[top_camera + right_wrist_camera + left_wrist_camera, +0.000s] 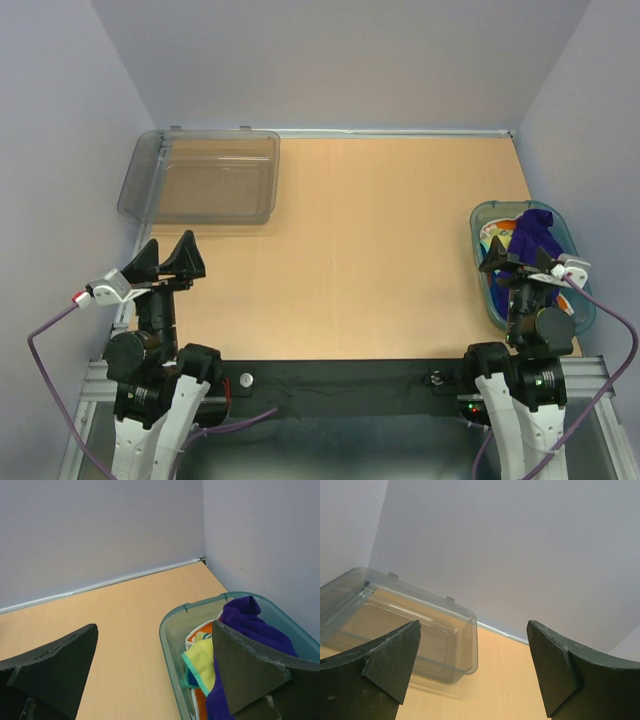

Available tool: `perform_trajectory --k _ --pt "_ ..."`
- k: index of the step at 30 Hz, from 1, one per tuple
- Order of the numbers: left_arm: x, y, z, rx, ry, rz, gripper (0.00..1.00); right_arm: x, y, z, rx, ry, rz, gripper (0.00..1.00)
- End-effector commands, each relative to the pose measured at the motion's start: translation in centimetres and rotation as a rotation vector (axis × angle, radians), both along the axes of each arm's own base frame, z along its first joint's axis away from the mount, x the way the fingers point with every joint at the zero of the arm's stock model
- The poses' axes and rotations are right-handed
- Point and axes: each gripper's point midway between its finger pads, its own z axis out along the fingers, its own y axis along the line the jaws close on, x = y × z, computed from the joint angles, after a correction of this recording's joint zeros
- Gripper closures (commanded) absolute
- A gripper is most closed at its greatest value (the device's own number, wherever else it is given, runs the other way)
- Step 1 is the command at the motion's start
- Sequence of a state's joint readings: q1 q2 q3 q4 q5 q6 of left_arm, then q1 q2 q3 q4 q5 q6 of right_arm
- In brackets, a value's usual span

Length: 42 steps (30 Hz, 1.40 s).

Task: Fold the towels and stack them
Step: Grab crumpled towel

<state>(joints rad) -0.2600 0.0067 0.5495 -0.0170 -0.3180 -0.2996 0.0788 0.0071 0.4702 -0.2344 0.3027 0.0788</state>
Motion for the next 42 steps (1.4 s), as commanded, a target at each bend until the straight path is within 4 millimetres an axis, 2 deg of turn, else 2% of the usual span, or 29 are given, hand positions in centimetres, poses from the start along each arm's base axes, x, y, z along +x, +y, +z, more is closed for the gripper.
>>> perform_trajectory --k 1,6,11,12,13,16,17,19,20,22,23,24,27,30,31,32,34,35,39,42 --pt "-2.1 0.0 2.6 -0.006 -0.136 -0.027 0.01 -1.1 -1.2 1.9 0.024 -0.052 -0.061 0.0" --pt "-1.7 -1.3 2.6 0.036 -0.146 -0.081 0.01 -0.8 -0.7 1.5 0.004 -0.04 -0.038 0.0" --pt "0.3 -3.4 1.5 0.089 -0.065 -0.162 0.01 -0.4 -1.7 1.1 0.033 -0.002 -0.096 0.0" --pt "1.0 -3.8 1.2 0.098 -0.039 -0.176 0.01 0.4 -2.0 0.4 0.031 0.049 -0.118 0.0" --pt "1.2 -4.2 0.9 0.105 -0.024 -0.196 0.01 0.5 -2.1 1.3 0.027 0.054 -0.127 0.0" --pt "2.6 -4.7 -0.3 0.112 0.046 -0.21 0.01 1.8 -2.8 1.1 0.028 0.143 -0.179 0.0" --pt "2.9 -5.0 -0.6 0.121 0.069 -0.222 0.01 3.0 -2.9 0.9 0.023 0.202 -0.189 0.0" --pt "3.8 -5.4 -1.3 0.128 0.114 -0.231 0.01 4.0 -3.6 0.5 0.042 0.252 -0.243 0.0" --pt "4.0 -5.6 -1.6 0.133 0.13 -0.242 0.01 5.2 -3.6 -0.8 0.048 0.32 -0.259 0.0" --pt "4.7 -6.1 -2.3 0.143 0.174 -0.257 0.01 6.2 -4.1 -0.5 0.081 0.361 -0.311 0.0" --pt "4.7 -6.4 -2.5 0.15 0.182 -0.275 0.01 6.4 -4.4 -1.6 0.082 0.428 -0.339 0.0" --pt "4.8 -6.5 -2.7 0.155 0.19 -0.281 0.01 7.6 -4.9 -2.0 0.076 0.498 -0.39 0.0" --pt "4.7 -6.8 -2.7 0.154 0.186 -0.288 0.01 8.9 -5.8 -4.1 0.06 0.639 -0.49 0.0" --pt "4.2 -7.2 -2.6 0.154 0.176 -0.304 0.01 9.9 -7.2 -5.3 0.069 0.689 -0.558 0.0" --pt "3.8 -7.7 -2.5 0.157 0.168 -0.328 0.01 10.6 -7.5 -6.7 0.078 0.731 -0.567 0.0" --pt "3.7 -7.8 -2.4 0.156 0.167 -0.331 0.01 10.7 -8.5 -6.9 0.124 0.725 -0.603 0.0" --pt "3.3 -8.6 -2.3 0.16 0.158 -0.366 0.01 11.3 -9.3 -8.9 0.177 0.763 -0.631 0.01" --pt "3.2 -8.8 -2.3 0.16 0.156 -0.374 0.01 11.1 -10.5 -9.7 0.208 0.777 -0.664 0.03" --pt "2.7 -9.7 -2.3 0.162 0.152 -0.417 0.01 11.1 -11.6 -12.4 0.339 0.81 -0.673 0.08" --pt "2.5 -9.8 -2.3 0.165 0.144 -0.419 0.01 10.7 -12.2 -14.2 0.37 0.848 -0.699 0.11"
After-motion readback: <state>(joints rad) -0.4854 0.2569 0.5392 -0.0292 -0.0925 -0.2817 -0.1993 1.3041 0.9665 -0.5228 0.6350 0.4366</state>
